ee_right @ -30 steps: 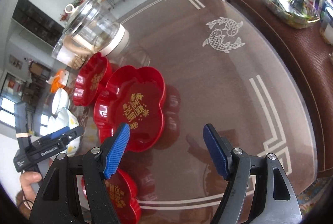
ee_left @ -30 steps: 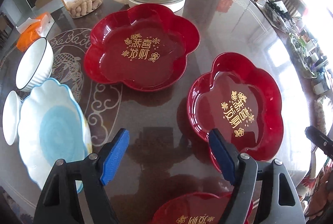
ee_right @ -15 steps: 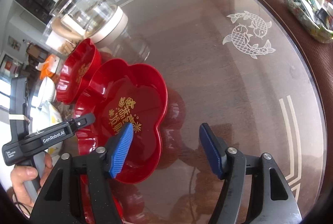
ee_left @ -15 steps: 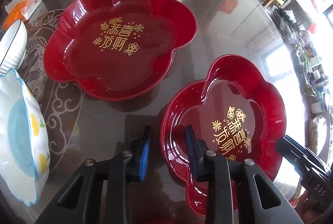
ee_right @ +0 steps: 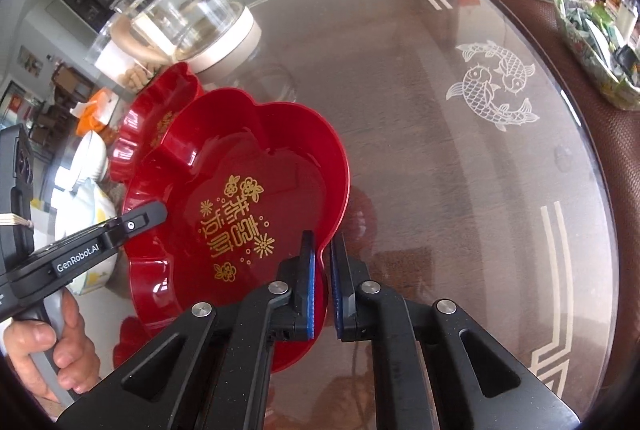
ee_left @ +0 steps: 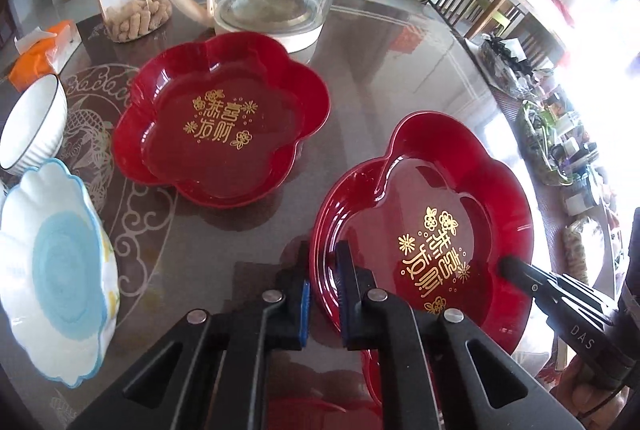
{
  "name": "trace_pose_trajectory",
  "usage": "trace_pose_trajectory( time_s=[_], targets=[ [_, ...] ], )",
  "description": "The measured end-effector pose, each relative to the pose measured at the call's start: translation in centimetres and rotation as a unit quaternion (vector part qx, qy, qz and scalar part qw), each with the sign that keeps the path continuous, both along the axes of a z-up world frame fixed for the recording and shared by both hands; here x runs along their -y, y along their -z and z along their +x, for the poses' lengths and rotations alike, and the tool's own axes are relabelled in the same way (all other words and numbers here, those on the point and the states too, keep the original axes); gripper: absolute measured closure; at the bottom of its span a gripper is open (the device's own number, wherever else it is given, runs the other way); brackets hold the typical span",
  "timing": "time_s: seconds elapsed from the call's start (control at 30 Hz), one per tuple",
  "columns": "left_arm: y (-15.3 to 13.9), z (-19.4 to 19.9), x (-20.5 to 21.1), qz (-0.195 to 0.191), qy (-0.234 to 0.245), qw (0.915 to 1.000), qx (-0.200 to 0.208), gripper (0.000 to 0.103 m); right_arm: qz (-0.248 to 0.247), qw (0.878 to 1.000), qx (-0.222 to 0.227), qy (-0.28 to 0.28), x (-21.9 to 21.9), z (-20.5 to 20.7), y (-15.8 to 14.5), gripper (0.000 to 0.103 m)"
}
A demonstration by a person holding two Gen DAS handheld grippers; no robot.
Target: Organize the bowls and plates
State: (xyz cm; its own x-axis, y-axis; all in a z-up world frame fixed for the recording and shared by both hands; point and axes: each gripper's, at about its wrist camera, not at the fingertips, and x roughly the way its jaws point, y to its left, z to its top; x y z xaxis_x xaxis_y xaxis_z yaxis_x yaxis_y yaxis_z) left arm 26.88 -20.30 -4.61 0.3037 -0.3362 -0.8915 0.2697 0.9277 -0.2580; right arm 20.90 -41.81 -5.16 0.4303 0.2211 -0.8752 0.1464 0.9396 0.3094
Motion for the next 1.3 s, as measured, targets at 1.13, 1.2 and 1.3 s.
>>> trace_pose_trajectory(
  time_s=[1.13,1.2,1.3],
  targets=[
    [2.0,-12.9,-7.6,0.086,0.089,0.9918,0.031,0.092,0.056,0.998,-0.003,0.012,-12.0,-17.0,0.2,0.091],
    [1.9,-13.4,-7.6,0.090,0.093,0.9909,0.036,0.092,0.043,0.999,0.002,0.014,-11.9,-16.9,0.1,0.091],
    [1.9,-14.1,-7.8,0.093,0.094,0.9904,0.040,0.092,0.025,1.000,0.009,0.017,-11.7,-16.2,0.0,0.092]
  ],
)
